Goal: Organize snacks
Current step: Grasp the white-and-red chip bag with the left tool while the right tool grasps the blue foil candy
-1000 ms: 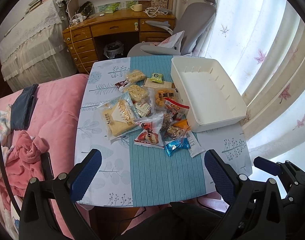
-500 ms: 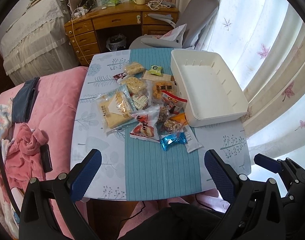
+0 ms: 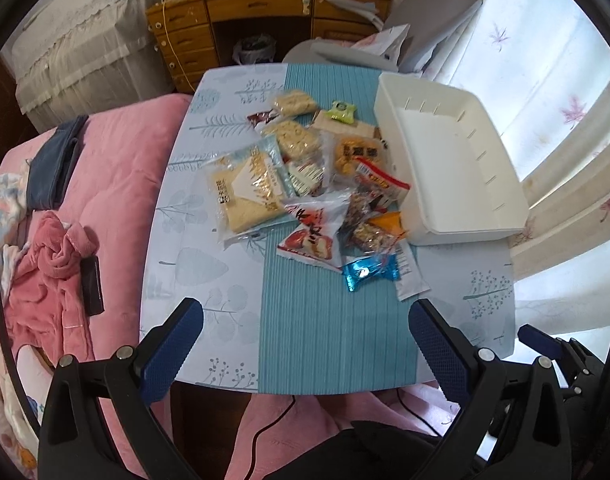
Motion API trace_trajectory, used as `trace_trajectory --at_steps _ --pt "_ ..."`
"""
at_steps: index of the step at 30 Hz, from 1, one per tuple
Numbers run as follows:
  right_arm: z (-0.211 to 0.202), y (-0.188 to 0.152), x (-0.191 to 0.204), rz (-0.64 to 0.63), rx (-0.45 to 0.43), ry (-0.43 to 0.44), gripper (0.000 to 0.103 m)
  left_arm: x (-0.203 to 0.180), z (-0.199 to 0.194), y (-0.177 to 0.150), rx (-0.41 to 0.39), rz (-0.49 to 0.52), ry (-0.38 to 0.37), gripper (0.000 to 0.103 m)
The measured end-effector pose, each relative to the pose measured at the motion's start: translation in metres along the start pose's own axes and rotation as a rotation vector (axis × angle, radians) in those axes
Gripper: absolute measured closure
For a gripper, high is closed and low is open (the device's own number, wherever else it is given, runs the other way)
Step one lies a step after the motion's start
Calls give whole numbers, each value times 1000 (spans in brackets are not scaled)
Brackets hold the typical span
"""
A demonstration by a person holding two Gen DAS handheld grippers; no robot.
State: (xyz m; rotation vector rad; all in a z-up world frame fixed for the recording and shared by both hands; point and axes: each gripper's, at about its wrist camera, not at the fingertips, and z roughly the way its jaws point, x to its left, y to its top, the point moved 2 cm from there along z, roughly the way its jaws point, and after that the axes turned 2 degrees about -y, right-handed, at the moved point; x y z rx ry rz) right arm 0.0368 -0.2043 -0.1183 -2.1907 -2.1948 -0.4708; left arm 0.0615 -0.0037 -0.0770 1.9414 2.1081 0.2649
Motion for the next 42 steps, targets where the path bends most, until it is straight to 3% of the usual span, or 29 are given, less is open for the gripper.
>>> trace_trajectory --at_steps 4,12,18,24,32,36,40,42 --pt "14 6 -8 88 28 -1 6 8 18 12 37 27 -10 1" --pt "41 18 -14 310 53 -24 6 33 55 50 93 89 -121 1" --pt "59 25 -7 408 2 -48 6 47 87 76 141 206 -124 1" --pt "82 24 -5 558 -43 -23 6 46 121 92 186 309 -197 1" --pt "118 16 1 738 -76 0 11 31 170 97 290 254 -305 6" --pt "137 11 4 791 -43 1 15 20 191 90 345 253 -306 10" --pt "150 8 5 810 -23 -1 27 10 209 86 378 242 -290 10" --pt "155 8 6 810 -18 -5 31 6 218 85 389 223 -282 17"
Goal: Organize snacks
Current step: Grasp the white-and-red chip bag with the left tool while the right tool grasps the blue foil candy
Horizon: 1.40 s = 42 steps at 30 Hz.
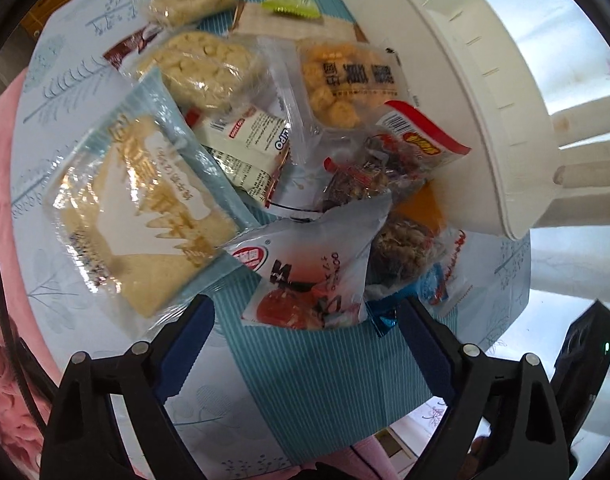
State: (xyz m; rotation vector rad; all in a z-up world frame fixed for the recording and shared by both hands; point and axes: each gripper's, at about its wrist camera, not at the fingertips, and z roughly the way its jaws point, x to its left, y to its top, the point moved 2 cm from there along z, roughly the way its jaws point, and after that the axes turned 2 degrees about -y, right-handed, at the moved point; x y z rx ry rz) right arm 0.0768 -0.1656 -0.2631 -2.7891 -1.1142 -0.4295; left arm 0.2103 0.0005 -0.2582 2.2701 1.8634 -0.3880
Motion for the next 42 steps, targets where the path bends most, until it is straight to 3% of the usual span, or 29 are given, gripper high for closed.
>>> trace_trajectory --at_steps 4,7,10,13,15,18,22,25,34,38,42 --pt "9 0 2 -7 8 6 37 1 15 6 27 -48 15 34" --pt "16 2 5 0 15 13 39 -1 22 8 50 -62 -14 42" --pt "21 5 12 -7 18 5 43 -6 24 10 56 -55 -43 56" --pt "27 7 20 -24 25 -12 46 -7 24 11 57 -59 -62 63" --pt "32 10 24 -28 29 -19 54 -8 23 10 56 -63 -69 68" --pt "36 14 24 -20 43 -31 55 -3 17 9 63 -66 -77 69" --pt "40 17 33 -59 58 -35 73 3 6 2 64 -68 -84 69" --pt "40 19 40 -88 63 -49 77 6 -3 -4 56 -73 -97 69" --pt "23 11 33 -36 200 -58 78 14 -44 -17 -4 -100 -129 69" --pt "-1 9 35 -3 254 16 78 16 -71 -21 -65 -100 -136 69" --pt "-33 13 45 -57 241 80 78 11 -92 -28 -138 -107 -159 69"
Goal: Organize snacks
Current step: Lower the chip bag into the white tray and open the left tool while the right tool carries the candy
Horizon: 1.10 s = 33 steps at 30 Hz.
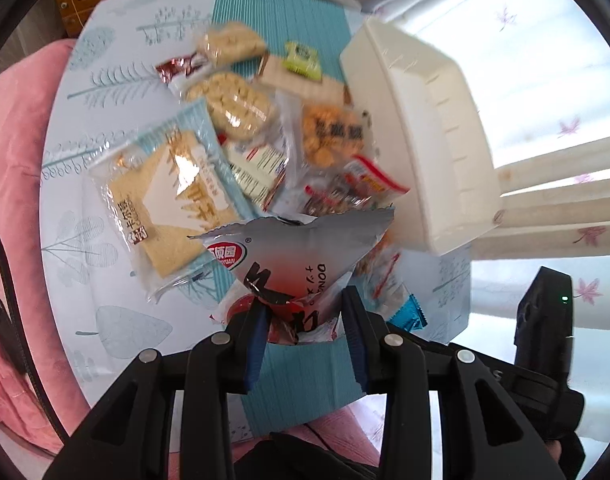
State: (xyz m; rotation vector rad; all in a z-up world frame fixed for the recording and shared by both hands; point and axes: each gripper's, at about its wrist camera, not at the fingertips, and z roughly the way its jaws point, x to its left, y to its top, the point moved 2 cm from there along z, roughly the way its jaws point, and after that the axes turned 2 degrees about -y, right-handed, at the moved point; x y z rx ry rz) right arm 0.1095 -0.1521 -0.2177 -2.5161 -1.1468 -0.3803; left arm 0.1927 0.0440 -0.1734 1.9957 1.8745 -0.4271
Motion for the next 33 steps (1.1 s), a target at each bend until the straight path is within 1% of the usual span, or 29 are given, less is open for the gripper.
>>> trace_trajectory --at_steps 4,6,10,14,18,19,23,28,31,33 --pt "-28 2 11 -96 -24 28 78 -8 -13 -3 -77 -20 -39 69" --pt "-34 3 22 -145 -44 26 78 -12 -22 -4 -122 -27 -57 69" --pt "-56 13 26 -259 -95 39 78 -31 -28 -4 -225 -33 -49 69" --pt "-81 25 37 -391 -180 42 79 -55 -32 -3 -322 -48 -71 69" --pt "-108 42 36 -533 -273 5 82 -77 -32 -4 -396 -49 -35 69" --pt "-113 46 35 -565 -290 -9 83 -82 -31 -4 -411 -53 -33 69" --pt "-127 64 25 -640 -305 -22 103 -102 -23 -3 -452 -78 -36 69" --pt "-132 90 7 -671 -274 -14 103 -126 -9 3 -495 -105 -31 69" --pt "-140 105 0 -694 -288 -17 103 -144 -2 7 -501 -80 -25 69" --pt "-142 107 -2 -705 -298 -22 103 -157 5 10 -504 -53 -18 69"
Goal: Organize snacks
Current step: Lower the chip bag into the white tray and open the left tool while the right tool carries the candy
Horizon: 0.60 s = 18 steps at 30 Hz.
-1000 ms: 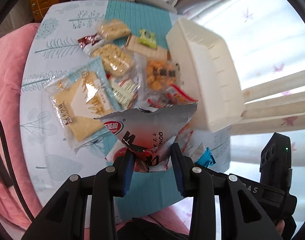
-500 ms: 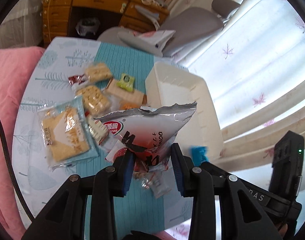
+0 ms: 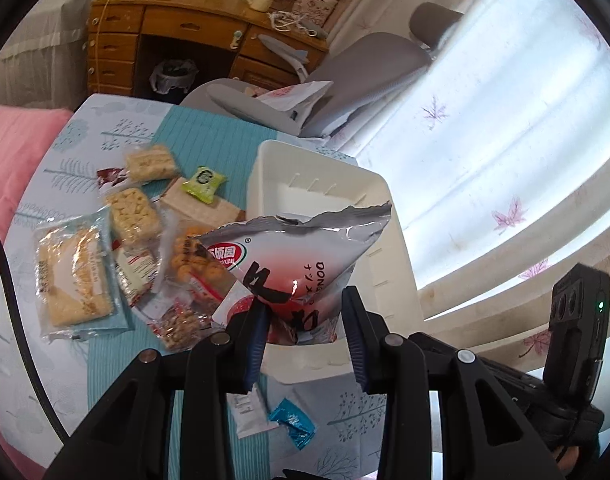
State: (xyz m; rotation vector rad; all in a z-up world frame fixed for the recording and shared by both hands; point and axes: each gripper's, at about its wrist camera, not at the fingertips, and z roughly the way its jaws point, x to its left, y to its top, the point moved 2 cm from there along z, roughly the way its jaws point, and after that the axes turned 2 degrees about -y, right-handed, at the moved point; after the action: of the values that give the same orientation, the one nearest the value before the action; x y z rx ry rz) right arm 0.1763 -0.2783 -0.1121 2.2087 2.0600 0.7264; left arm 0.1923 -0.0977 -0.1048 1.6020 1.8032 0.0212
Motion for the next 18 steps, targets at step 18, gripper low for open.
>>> trace_trajectory --at_steps 18 --pt "-5 -2 -30 -13 33 -37 102 -34 33 -11 49 72 97 34"
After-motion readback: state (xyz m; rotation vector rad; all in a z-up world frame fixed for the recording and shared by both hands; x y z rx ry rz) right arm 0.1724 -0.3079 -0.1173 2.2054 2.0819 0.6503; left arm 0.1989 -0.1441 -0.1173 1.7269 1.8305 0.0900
